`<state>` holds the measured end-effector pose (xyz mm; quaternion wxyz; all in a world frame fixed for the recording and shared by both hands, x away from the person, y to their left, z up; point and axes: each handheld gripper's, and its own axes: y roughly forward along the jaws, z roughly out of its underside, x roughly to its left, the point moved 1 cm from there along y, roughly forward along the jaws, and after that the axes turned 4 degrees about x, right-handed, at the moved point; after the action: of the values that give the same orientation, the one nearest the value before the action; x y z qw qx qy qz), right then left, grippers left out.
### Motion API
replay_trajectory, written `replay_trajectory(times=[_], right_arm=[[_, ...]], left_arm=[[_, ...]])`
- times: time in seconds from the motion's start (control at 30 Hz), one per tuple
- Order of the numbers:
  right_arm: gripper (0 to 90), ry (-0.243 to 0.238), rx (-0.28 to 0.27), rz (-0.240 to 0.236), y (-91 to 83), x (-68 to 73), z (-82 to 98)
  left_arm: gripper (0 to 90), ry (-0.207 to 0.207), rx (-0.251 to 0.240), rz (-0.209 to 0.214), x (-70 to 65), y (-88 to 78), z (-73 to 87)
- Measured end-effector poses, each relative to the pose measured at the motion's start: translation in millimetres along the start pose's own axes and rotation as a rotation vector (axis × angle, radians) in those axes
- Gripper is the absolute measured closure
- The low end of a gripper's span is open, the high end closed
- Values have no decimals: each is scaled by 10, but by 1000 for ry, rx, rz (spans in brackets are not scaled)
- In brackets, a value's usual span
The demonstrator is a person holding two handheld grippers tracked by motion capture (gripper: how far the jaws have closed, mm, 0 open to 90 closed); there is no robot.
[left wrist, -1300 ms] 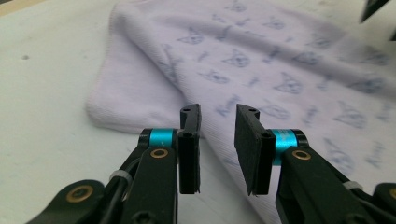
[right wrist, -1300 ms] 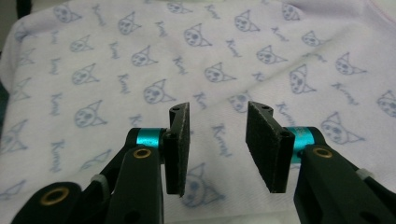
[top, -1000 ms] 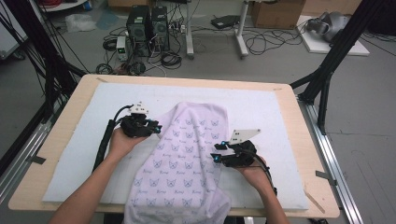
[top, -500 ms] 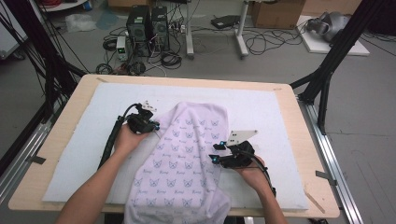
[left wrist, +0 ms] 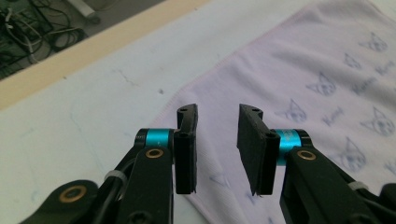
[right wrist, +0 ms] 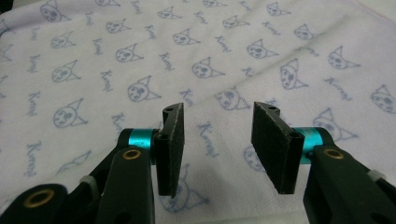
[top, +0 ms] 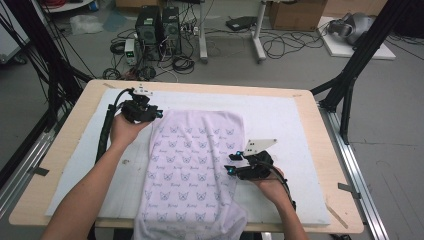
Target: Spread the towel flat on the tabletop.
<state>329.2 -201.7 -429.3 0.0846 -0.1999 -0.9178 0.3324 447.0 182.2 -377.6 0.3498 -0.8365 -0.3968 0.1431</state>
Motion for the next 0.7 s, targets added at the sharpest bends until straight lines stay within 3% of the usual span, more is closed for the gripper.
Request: replay_trajectory(times=[0.17, 0.3, 0.43, 0.53, 0.7], right_arm=[[540, -5, 31, 13, -88, 9, 67], [536, -2, 41, 16, -159, 46, 164], [527, -2, 52, 6, -187, 144, 226], [522, -20, 49, -4, -183, 212, 221], [516, -28, 48, -17, -141, 237, 196]], left_arm=[[697, 32, 32, 57, -82, -23, 324], [695, 36, 21, 121, -170, -73, 568], [627, 22, 66, 137, -227, -44, 732], [549, -16, 99, 136, -240, 20, 825], [639, -29, 103, 134, -218, 45, 861]])
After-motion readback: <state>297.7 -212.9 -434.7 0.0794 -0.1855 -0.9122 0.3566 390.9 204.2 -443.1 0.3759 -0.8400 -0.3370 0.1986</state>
